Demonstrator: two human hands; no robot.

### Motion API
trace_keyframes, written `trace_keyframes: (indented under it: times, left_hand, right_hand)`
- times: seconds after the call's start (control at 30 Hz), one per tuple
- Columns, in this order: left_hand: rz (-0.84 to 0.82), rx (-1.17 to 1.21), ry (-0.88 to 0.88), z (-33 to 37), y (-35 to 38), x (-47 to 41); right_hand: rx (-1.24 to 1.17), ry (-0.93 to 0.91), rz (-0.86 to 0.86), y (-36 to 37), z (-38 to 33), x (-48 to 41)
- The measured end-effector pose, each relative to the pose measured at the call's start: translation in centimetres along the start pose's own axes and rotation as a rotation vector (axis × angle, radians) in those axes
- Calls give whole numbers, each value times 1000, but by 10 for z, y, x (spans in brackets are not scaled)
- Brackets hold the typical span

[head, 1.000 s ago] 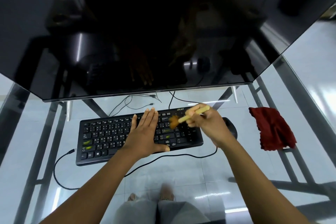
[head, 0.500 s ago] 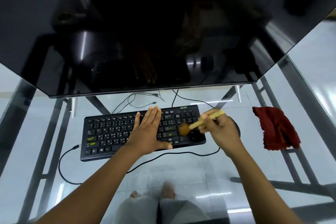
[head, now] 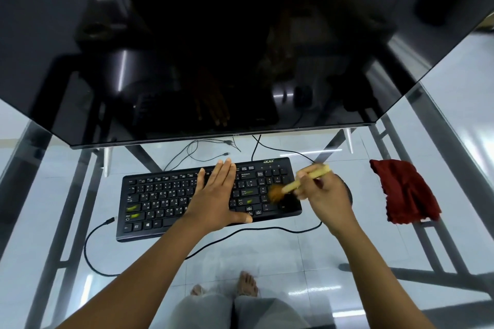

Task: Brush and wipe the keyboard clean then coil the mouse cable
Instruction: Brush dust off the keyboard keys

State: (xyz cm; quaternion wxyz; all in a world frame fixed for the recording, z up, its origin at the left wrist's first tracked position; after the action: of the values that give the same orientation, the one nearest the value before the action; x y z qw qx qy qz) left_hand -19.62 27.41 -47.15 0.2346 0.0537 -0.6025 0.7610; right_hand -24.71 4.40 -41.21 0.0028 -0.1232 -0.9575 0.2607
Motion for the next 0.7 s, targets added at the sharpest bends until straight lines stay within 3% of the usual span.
trace_keyframes:
  times: [0.07,0.13,0.2,0.27,0.33,0.4,0.47,0.53,0.6,0.7]
  left_hand:
    - [7,1,2,0,1,-1]
    - [9,-2,2,0,1,-1]
    - [14,-6,1,0,2,-2]
    - [17,-14,4,0,1,-2]
    - [19,-14,5,-1,2,-2]
    - [26,-10,6,0,2,-2]
    - [46,-2,13,1,1,-1]
    - [104,-9,35,0,0,3]
    - [175,-10,52,-4,0,8]
    - [236,9,24,-14,2,20]
  right_hand:
    - [71,-7,-144,5,-2,5]
    - [219,-99,44,1,1,3]
    - [137,-91,154,-3,-3,4]
    - [-5,-59,-21,6,-3,2]
    - [43,-81,-150,15,-6,2]
    - [117,-155,19,16,-5,-4]
    - [45,-111,153,16,-9,-11]
    - [-86,-40,64,25,-11,-17]
    - [-46,-20,-24,35,-19,-19]
    - [-8,-67,79,39,-26,-24]
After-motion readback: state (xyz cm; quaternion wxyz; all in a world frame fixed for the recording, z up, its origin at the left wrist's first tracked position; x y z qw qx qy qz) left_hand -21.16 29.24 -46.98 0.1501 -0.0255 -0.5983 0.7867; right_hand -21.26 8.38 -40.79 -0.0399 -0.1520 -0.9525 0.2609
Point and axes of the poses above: each hand's wrist, its own x-axis away from the middle knuckle, its own y-axis out of the palm, z = x × y, the point moved 2 cm from there along -x, towards the middle knuckle, and after that the axes turned 10 degrees about -y, right-handed, at the moved point
